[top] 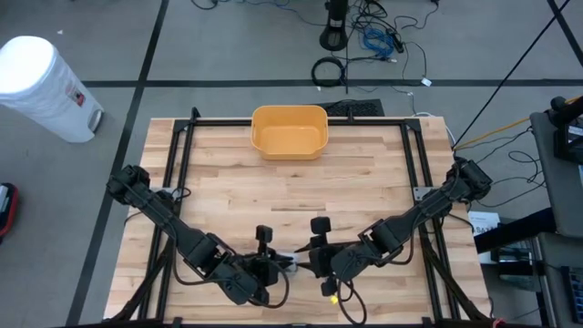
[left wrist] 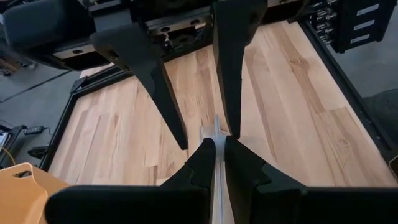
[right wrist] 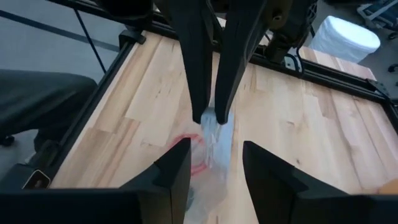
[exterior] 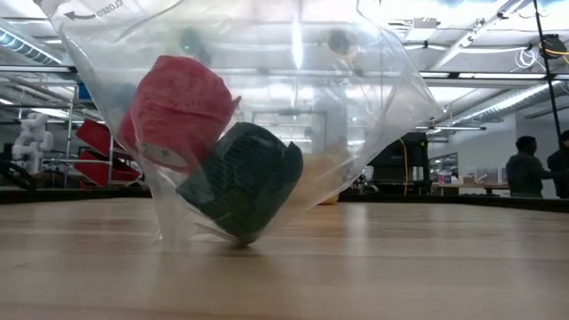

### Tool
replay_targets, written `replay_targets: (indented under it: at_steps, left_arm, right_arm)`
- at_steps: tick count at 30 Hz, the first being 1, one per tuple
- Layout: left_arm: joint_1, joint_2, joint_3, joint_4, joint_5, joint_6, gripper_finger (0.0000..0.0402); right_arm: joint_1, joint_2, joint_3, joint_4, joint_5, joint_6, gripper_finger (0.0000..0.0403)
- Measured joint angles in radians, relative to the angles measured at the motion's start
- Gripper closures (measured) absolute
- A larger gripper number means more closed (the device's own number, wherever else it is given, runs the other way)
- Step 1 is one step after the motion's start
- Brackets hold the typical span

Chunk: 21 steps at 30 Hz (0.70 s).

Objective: Roll bandage
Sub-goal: Close the transparent zip bag

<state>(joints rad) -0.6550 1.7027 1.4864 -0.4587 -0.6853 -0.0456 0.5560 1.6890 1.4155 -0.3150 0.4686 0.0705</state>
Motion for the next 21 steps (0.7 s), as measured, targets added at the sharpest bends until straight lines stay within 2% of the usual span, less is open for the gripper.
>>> replay_targets:
  at_steps: [8,16,21]
  left_arm:
    - [0.0,0.0,0.0,-0.002,0.0,0.0,0.0373]
    - [0.0,0.0,0.0,-0.006,-0.001,-0.002,0.0373]
    - [0.001,0.0,0.0,-0.007,-0.001,-0.002,0.0373]
  right_arm:
    - [-0.026,0.025,0.0,0.015,-0.005,-0.05,0.0279]
    - [-0.033,0.033,0.0,0.058,-0.034,-0.09,0.0338]
    - [-0.034,0.033,0.0,0.058,-0.052,-0.091,0.0355]
